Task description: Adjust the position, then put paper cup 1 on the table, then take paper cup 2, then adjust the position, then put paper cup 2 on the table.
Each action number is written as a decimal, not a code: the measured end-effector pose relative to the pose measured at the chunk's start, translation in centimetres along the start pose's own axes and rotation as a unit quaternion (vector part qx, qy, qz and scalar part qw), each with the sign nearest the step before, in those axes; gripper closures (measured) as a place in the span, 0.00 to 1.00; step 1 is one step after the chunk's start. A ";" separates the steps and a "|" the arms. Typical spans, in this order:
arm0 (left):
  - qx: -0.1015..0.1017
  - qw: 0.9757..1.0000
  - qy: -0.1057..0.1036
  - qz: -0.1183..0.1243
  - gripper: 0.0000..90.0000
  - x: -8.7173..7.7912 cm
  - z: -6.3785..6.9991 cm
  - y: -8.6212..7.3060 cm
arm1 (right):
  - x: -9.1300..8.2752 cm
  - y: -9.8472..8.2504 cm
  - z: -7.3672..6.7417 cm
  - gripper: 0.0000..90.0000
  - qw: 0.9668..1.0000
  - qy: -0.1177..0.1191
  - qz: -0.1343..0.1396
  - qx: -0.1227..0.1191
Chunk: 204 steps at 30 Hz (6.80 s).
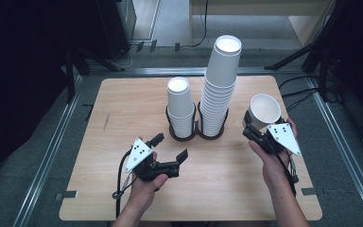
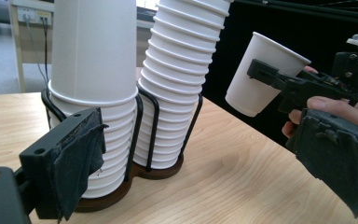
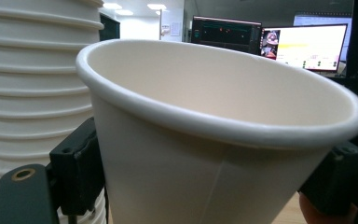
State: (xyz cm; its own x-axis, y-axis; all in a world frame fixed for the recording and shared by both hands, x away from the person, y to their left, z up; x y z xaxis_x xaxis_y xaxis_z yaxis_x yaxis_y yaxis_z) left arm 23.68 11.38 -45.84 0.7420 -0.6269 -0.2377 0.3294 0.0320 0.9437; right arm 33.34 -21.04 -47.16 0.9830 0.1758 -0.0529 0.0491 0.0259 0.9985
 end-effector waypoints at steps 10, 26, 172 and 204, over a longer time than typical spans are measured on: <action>0.000 1.000 -0.002 -0.002 0.03 -0.1 0.0 0.0 | 2.4 -0.9 1.5 0.16 1.000 -0.016 -0.010 0.013; 0.001 1.000 -0.003 -0.008 0.01 0.1 -0.2 -0.2 | 6.7 -2.3 3.3 0.15 0.998 -0.041 -0.047 0.028; 0.060 0.996 0.062 -0.025 0.02 12.3 1.4 5.6 | -0.2 11.6 -0.8 0.00 0.984 0.144 -0.037 0.094; 0.090 0.993 0.080 0.007 0.02 14.9 3.0 8.6 | 1.4 14.8 -3.0 0.00 0.978 0.187 -0.041 0.080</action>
State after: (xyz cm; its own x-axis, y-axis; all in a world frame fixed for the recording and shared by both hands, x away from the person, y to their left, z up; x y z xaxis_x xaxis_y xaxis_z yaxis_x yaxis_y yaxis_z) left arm 35.87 -0.01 -40.57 0.8340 -0.4945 -0.2446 0.2194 -0.1094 0.9695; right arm 34.94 -17.44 -32.48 0.8430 0.5273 -0.1066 0.1821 -0.0932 0.9788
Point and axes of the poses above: each handheld gripper's, and its own axes: x roughly forward along the jaws, y roughly out of its top, z roughly to its right, the point moved 2 cm from there along x, roughly forward along the jaws, and after that the axes turned 7 degrees about -z, right-handed, at the moved point
